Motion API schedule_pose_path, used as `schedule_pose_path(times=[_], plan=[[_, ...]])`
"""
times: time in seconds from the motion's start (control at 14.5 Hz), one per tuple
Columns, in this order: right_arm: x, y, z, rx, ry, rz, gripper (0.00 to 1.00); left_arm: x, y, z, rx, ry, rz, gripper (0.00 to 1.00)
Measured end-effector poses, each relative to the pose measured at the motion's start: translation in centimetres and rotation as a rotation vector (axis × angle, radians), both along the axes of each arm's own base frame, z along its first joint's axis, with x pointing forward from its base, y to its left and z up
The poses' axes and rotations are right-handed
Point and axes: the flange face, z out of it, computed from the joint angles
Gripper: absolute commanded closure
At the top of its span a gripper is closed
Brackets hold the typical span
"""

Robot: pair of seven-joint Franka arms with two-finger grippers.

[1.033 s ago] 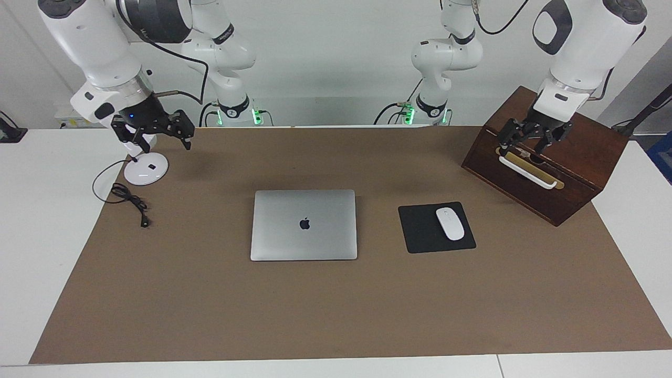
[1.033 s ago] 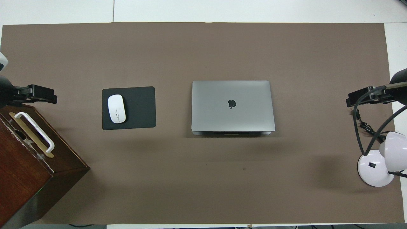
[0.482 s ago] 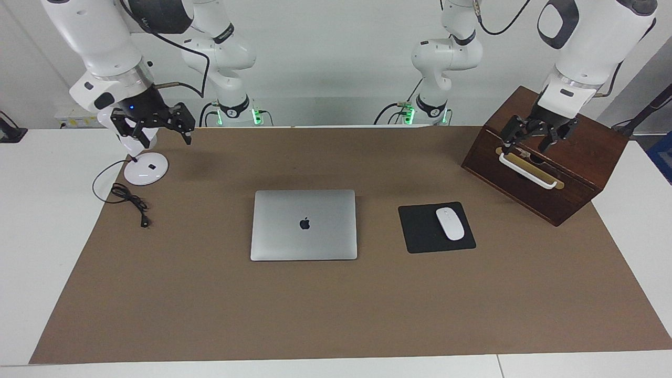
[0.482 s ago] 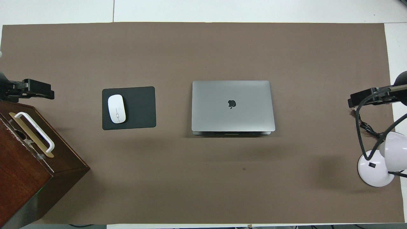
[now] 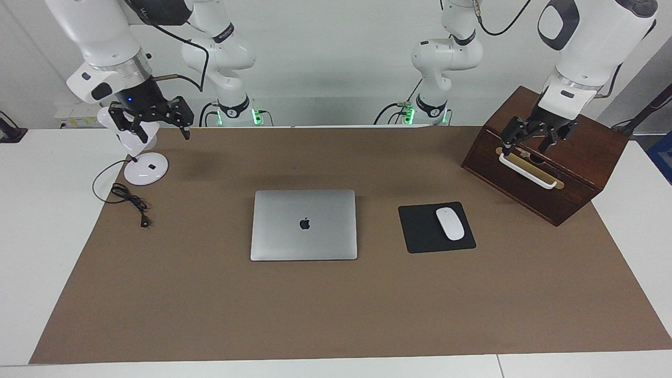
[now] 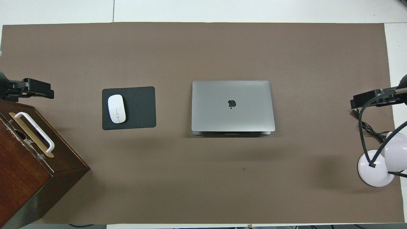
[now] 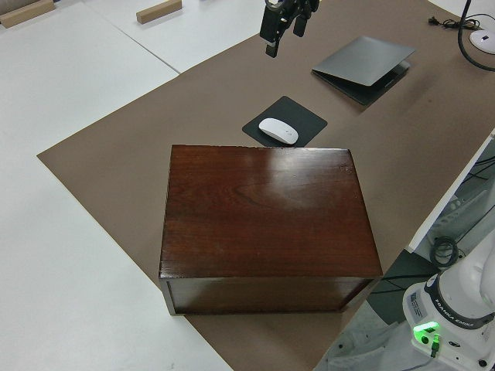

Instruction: Close laptop with both arms

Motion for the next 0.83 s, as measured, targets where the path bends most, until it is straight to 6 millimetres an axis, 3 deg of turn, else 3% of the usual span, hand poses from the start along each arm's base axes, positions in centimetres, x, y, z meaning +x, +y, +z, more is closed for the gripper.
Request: schedule_pose_path(times=[0.83], plan=[[0.41,0.04,-0.78,0.000,0.015,0.001,0.00,0.03,0.34,0.00,0.000,0.000,0.006,0.00]])
